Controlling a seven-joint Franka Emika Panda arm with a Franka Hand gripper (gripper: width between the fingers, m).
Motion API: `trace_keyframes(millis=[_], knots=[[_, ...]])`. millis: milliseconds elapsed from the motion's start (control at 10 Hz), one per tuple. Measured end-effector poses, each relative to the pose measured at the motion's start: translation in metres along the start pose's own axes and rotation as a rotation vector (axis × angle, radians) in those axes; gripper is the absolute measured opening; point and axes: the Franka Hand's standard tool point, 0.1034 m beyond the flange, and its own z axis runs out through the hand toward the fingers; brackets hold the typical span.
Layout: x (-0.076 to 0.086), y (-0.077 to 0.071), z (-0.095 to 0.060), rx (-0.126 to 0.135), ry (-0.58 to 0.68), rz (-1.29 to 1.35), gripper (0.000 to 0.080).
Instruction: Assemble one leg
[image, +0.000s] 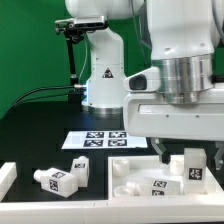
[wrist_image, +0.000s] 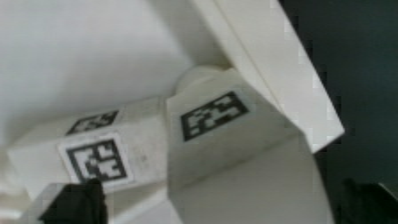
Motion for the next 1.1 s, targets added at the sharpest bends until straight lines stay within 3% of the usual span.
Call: trace_keyframes(millis=[100,400,600,800,1100], knots=[[-0.0064,-0.0064,0.001,-0.015,-0.006,-0.061,0.0648],[-0.0065,-0.0047,0.0021,-0.017,-0.007,-0.03,0.0623],[-0.0068,-0.0049,0.0025,-0.016,-0.007,0.072,0.0284],[-0.0068,-0.0041,0.0028,-0.017,-0.007,0.182,0.0285],[-0.0101,-0.0055,0.004,-0.035,0.0,0.655,0.0285]])
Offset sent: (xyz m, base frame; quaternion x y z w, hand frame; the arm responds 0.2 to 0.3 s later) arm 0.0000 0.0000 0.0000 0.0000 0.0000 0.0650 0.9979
